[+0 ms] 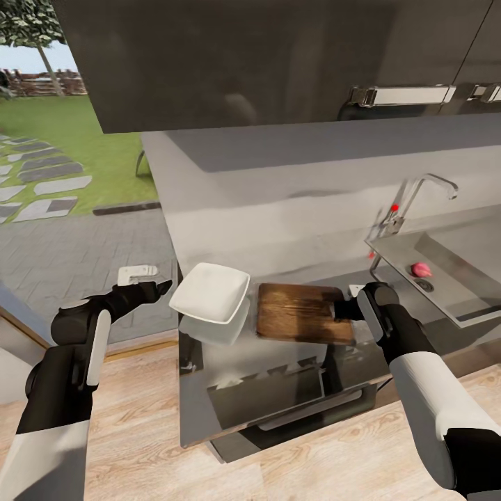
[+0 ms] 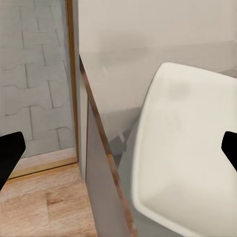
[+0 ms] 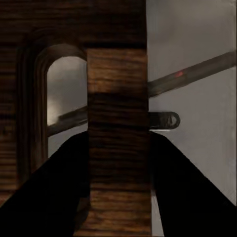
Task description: In the kitchen, take the Vidalia onion out of the sink, dice it on the chopping board with the paring knife, put the diced onion into the bowl on the countertop, then place both the paring knife and the chopping board into the sink.
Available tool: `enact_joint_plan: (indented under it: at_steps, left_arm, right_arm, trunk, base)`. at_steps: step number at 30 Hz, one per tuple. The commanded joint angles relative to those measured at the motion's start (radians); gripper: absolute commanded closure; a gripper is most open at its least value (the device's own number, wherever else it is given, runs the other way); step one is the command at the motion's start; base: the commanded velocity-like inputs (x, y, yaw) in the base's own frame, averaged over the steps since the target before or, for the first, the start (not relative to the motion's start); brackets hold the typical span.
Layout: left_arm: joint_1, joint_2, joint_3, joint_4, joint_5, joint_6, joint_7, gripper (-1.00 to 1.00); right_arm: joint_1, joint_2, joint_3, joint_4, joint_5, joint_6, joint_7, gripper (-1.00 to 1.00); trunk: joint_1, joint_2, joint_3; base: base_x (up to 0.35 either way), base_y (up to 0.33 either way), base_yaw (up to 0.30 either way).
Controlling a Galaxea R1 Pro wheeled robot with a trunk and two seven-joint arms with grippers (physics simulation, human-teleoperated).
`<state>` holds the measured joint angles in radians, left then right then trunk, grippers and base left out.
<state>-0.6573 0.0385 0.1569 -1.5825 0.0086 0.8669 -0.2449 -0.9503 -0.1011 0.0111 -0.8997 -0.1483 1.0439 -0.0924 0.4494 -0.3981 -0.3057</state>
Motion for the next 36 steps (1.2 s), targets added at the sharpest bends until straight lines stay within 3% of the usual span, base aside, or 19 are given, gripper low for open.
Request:
enact_joint_plan:
  at_steps: [1, 26, 36]
  left_arm:
    - [-0.001, 0.000, 0.001, -0.001, 0.001, 0.005, -0.004, -1.00]
    - [-0.001, 0.000, 0.001, -0.001, 0.001, 0.005, -0.004, -1.00]
    - [-0.001, -0.004, 0.000, -0.001, 0.000, 0.004, -0.004, -1.00]
  right_arm:
    - [-0.001, 0.000, 0.001, -0.001, -0.025, 0.003, -0.010, 1.00]
    - [-0.001, 0.000, 0.000, -0.001, -0.025, 0.003, -0.010, 1.00]
    - [-0.001, 0.000, 0.000, -0.001, -0.025, 0.003, -0.011, 1.00]
  trunk:
    - [0.001, -0.002, -0.002]
    - [0.001, -0.002, -0.002]
    - [0.001, -0.002, -0.002]
  base:
    - [0.000, 0.000, 0.000]
    - [-0.003, 0.000, 0.000]
    - [-0.203, -0.020, 0.000]
